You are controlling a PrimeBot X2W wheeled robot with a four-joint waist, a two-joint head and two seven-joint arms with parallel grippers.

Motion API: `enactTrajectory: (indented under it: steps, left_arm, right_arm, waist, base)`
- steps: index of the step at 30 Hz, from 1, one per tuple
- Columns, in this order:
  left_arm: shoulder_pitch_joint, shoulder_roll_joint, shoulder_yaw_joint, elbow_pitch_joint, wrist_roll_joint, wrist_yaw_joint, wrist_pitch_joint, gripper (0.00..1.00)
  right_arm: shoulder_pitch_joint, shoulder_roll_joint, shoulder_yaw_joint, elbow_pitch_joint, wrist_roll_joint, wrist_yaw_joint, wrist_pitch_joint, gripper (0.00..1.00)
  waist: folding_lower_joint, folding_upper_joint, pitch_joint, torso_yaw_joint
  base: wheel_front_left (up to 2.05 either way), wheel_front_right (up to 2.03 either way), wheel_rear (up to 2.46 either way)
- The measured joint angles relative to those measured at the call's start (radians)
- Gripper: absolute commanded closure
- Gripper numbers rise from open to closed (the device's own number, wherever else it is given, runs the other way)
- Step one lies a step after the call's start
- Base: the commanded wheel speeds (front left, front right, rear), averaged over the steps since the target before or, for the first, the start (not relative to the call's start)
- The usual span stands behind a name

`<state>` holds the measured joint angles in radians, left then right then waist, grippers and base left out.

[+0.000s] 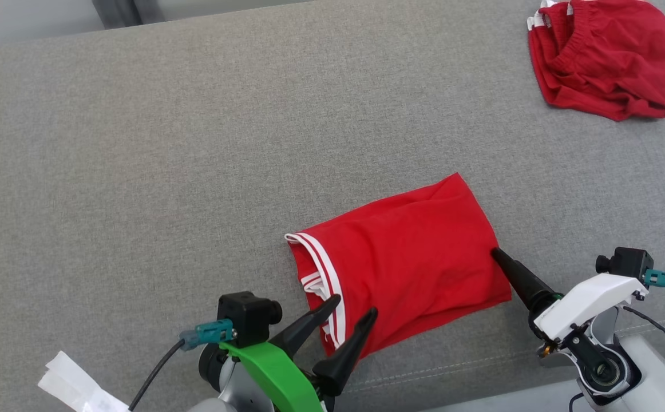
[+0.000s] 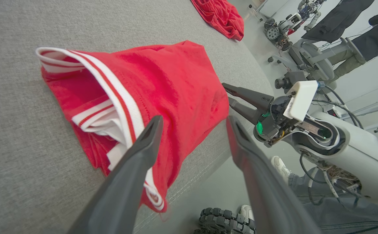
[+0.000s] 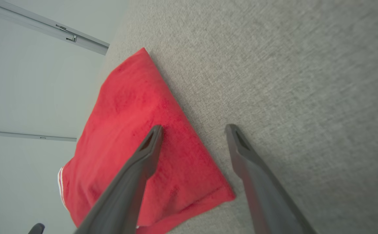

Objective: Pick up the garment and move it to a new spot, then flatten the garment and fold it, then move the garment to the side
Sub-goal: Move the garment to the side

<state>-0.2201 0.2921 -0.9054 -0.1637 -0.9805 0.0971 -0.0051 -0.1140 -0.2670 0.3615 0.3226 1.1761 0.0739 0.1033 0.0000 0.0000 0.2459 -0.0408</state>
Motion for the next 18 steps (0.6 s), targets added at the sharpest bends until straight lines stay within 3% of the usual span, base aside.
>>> enactTrajectory:
  steps: [10, 18]
  left_arm:
    - [-0.004, 0.006, 0.005, -0.006, 0.001, 0.005, 0.015, 0.0]
    - [-0.004, 0.003, 0.005, -0.005, 0.001, 0.009, 0.023, 0.0]
  right_arm:
    - [-0.058, 0.011, 0.005, 0.056, 0.089, 0.04, 0.085, 0.0]
    - [-0.09, 0.031, 0.041, 0.081, 0.123, 0.049, 0.156, 0.0]
  waist:
    - [0.0, 0.0, 0.014, 0.017]
    - [0.0, 0.0, 0.002, 0.029]
  base:
    - [0.0, 0.0, 0.0]
    - [0.0, 0.0, 0.0]
